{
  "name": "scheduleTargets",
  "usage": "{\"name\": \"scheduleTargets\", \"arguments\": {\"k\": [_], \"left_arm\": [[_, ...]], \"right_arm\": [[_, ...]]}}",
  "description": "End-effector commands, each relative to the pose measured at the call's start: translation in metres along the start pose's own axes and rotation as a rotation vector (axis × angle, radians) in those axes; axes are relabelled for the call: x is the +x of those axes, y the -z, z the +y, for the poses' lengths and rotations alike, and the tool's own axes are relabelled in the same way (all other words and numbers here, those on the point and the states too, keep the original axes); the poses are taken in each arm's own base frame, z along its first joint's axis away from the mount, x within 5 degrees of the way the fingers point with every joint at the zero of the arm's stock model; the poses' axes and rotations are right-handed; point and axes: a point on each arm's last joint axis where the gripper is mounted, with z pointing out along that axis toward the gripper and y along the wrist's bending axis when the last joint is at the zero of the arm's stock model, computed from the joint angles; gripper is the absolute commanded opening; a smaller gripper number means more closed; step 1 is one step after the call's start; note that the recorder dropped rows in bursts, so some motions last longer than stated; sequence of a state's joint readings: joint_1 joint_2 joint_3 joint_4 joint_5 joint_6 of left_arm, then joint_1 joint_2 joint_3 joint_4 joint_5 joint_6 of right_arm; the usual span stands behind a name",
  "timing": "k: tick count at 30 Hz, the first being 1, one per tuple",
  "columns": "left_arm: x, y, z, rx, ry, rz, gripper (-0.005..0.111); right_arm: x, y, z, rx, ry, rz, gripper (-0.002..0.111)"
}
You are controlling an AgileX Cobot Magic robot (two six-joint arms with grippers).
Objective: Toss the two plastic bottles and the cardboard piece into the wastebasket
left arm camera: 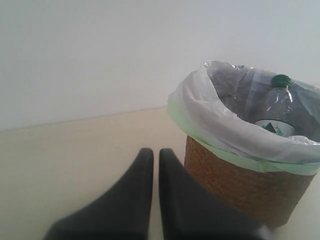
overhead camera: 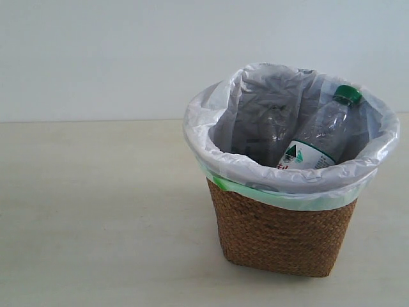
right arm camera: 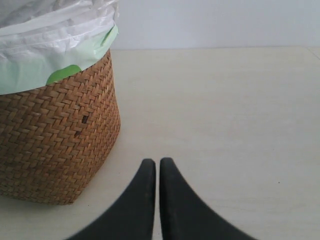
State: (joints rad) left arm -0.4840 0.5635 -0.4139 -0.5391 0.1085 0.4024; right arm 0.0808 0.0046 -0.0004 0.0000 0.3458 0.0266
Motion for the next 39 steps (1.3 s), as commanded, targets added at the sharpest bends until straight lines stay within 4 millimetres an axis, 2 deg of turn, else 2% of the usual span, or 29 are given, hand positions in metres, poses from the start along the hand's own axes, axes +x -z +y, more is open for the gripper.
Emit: {"name": "scheduleTargets", "arguments": {"k": [1, 9, 16, 26, 33, 39], "left_arm": [[0.000, 0.001, 0.000, 0.000, 0.013, -0.007, 0.004], [-0.001, 0.003, 0.000, 0.001, 0.012, -0.018, 0.004], [-0.009, 0.023, -0.001, -0.005, -0.039, -0.121, 0.004], [-0.019, 0.058, 0.012, -0.236, -0.195, -0.281, 0.004], [-0.021, 0.080, 0.017, -0.468, -0.434, -0.320, 0.004], [-0.021, 0.088, 0.015, -0.511, -0.443, -0.358, 0.004]], "right_arm": [[-0.001, 0.000, 0.000, 0.008, 0.009, -0.012, 0.000], [-0.001, 0.000, 0.000, 0.008, 0.009, -0.012, 0.000], [-0.001, 0.000, 0.000, 0.008, 0.009, -0.012, 0.000], [-0.001, 0.000, 0.000, 0.008, 0.009, -0.012, 0.000], [-0.001, 0.000, 0.000, 0.008, 0.009, -0.012, 0.000], [-0.001, 0.000, 0.000, 0.008, 0.009, -0.012, 0.000]]}}
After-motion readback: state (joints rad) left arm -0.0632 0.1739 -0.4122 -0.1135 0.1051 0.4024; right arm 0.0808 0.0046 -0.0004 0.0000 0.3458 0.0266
